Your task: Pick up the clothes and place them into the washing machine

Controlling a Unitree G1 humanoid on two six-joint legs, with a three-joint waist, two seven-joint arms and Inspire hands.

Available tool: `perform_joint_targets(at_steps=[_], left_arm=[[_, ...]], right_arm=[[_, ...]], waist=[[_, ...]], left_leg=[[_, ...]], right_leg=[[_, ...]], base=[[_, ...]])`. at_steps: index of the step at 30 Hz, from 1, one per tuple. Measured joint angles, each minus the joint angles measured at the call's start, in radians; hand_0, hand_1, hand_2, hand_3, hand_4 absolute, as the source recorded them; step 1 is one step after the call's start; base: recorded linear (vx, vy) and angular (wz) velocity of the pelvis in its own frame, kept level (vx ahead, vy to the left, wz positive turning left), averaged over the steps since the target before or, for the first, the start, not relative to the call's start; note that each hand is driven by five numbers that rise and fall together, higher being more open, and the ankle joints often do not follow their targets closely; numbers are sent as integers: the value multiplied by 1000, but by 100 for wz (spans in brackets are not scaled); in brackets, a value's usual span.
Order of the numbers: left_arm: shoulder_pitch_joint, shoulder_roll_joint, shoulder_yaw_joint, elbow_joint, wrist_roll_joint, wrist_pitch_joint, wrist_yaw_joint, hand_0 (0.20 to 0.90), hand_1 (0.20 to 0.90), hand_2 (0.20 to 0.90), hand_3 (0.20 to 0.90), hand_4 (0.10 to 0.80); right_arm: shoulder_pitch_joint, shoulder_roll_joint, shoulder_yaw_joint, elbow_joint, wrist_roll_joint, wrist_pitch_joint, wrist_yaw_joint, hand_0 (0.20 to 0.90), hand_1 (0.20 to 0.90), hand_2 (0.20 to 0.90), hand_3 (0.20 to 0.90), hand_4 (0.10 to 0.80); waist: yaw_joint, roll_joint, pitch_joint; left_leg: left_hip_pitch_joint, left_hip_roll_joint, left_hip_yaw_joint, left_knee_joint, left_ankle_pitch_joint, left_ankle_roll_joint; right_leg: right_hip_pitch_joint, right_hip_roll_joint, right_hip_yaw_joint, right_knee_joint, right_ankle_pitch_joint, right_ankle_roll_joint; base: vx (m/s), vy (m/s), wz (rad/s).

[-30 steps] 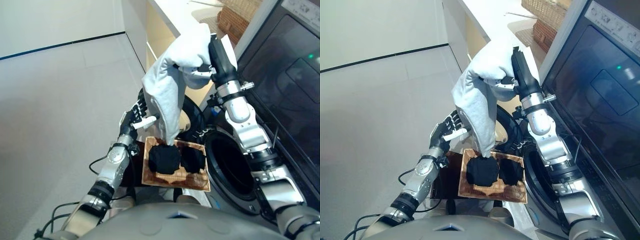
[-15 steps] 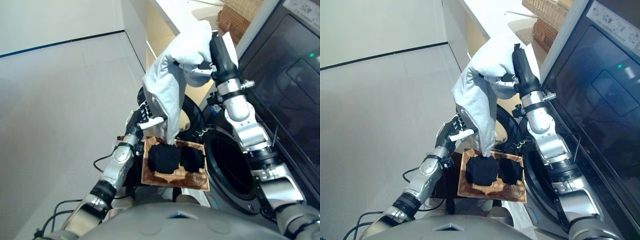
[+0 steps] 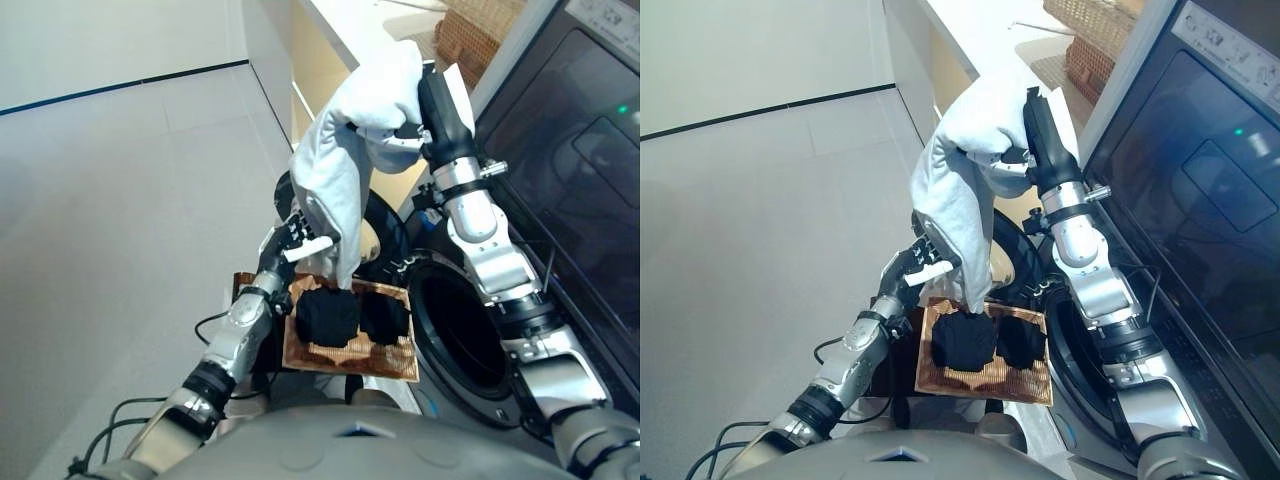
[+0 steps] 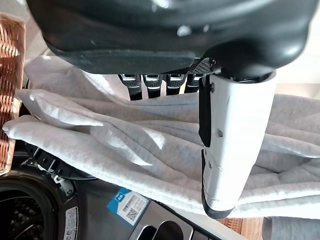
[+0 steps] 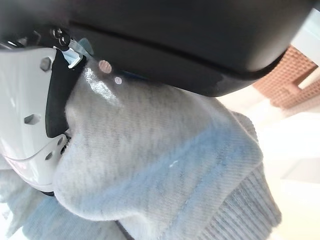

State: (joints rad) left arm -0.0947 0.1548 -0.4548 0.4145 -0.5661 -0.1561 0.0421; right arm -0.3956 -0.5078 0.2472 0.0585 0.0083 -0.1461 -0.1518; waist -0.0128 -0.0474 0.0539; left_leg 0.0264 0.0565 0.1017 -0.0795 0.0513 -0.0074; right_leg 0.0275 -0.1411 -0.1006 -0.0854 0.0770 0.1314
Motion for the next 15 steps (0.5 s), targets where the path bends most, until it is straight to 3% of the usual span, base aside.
perform_joint_targets(at_steps=[15], left_arm=[[-92,-2,-4,10,16,2,33,900,900,900,900,800]], right_arm=[[-1,0,39,0,18,0,1,200,200,200,200,300]], waist=[[-5,0,0]], left_leg=[[1,0,1,0,0,0]], right_leg=[[0,0,1,2,0,0]], base=[[0,0,0]])
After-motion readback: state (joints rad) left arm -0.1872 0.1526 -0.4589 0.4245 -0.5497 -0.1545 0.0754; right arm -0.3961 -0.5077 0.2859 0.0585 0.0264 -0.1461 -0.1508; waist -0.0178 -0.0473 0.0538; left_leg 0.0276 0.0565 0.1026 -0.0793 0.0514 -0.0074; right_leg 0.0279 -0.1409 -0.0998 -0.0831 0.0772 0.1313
